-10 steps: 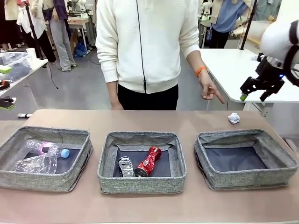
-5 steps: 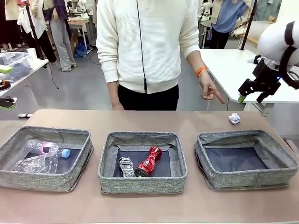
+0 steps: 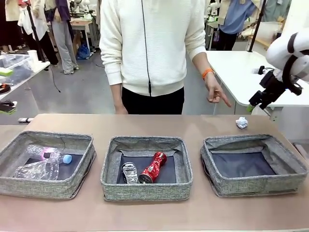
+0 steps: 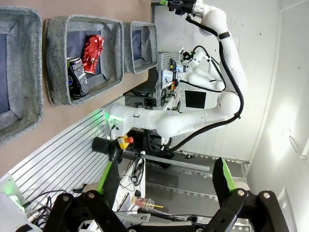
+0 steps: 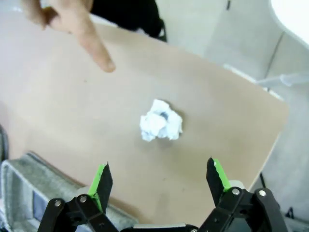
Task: Sort the waste into the appropriate baskets.
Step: Pick up the waste item pointed out by the person.
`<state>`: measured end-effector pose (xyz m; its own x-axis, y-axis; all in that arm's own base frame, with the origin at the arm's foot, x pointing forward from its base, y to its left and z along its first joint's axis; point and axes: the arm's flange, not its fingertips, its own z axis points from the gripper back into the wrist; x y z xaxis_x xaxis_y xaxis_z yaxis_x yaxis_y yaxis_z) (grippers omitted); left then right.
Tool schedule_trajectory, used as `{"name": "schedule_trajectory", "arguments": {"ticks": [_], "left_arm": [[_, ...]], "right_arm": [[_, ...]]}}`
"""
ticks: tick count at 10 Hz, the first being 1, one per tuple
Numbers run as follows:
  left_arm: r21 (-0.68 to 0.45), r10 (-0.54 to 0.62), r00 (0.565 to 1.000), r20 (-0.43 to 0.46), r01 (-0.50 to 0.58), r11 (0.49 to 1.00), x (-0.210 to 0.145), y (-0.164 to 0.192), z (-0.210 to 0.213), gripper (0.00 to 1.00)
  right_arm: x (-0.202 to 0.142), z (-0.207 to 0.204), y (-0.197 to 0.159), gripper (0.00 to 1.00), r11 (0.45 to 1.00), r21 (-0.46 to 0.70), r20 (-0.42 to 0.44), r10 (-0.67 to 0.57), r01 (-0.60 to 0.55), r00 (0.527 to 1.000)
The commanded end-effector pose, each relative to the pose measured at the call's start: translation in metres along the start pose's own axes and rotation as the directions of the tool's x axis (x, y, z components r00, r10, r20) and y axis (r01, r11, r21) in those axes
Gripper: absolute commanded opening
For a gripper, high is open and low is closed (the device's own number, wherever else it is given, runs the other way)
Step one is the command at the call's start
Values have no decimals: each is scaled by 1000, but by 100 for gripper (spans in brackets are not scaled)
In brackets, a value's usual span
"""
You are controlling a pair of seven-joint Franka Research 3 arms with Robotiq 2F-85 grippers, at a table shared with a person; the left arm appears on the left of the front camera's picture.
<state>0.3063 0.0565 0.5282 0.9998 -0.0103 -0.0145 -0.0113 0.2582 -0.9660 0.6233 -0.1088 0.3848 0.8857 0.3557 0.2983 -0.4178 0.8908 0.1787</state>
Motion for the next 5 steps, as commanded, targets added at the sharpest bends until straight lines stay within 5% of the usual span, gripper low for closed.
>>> {"name": "schedule_trajectory", "arguments": {"ticks": [1,5], "left_arm": [[-12,8,1000,-2,-8,1000,-1,-6,-1,100],[-12,8,1000,-2,-8,1000,-1,-6,-1,100]], "right_arm": [[9,-16,-10,100,999,52,11,13,-14,1000],[16,-65,-1,100,999,38,23,-6,5,1000]]}}
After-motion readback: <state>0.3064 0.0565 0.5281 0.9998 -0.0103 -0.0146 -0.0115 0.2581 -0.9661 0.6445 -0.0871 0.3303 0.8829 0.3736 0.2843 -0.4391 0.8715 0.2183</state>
